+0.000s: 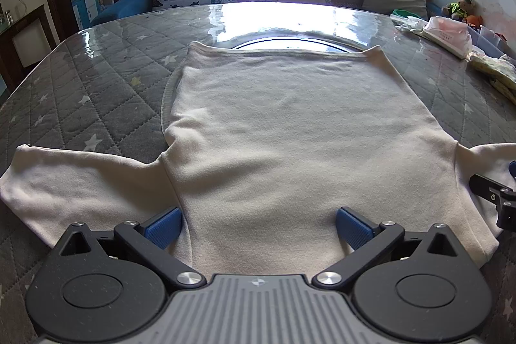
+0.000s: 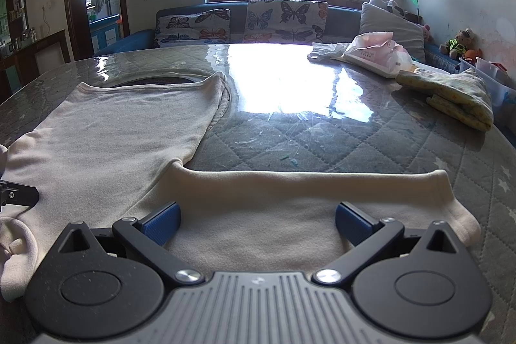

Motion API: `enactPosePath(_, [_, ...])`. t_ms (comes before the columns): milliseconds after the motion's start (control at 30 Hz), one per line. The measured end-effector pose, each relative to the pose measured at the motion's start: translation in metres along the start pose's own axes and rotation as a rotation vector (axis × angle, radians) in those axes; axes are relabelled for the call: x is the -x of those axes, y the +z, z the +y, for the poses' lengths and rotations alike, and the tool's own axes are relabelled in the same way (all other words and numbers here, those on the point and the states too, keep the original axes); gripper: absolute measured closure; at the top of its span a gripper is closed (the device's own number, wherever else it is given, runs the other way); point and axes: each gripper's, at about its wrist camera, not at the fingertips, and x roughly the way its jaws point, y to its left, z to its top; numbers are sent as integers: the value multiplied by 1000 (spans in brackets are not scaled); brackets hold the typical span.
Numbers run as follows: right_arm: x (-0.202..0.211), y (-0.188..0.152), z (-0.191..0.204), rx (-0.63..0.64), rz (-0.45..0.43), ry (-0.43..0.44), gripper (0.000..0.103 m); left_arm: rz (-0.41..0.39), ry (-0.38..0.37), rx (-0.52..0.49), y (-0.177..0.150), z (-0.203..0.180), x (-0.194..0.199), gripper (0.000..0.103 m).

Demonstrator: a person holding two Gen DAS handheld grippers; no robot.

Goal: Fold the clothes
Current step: 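Move the right tool to the cream shirt sleeve near its fingers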

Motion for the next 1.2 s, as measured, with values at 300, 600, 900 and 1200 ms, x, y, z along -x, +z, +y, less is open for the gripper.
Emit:
enactPosePath(300, [0, -2, 0, 15, 3, -3, 0, 0, 3, -5, 0, 0, 2, 0])
enactPosePath(600, [17, 12, -3, 15, -13, 1, 1, 17, -2, -36, 3, -3, 1, 0])
enactPosePath(900, [36, 14, -29, 11, 1, -54, 8, 6, -49, -92, 8, -19, 11, 0])
enactPosePath(1200, [44, 7, -78, -48, 33, -170, 17, -13, -107, -168, 12, -47, 16, 0])
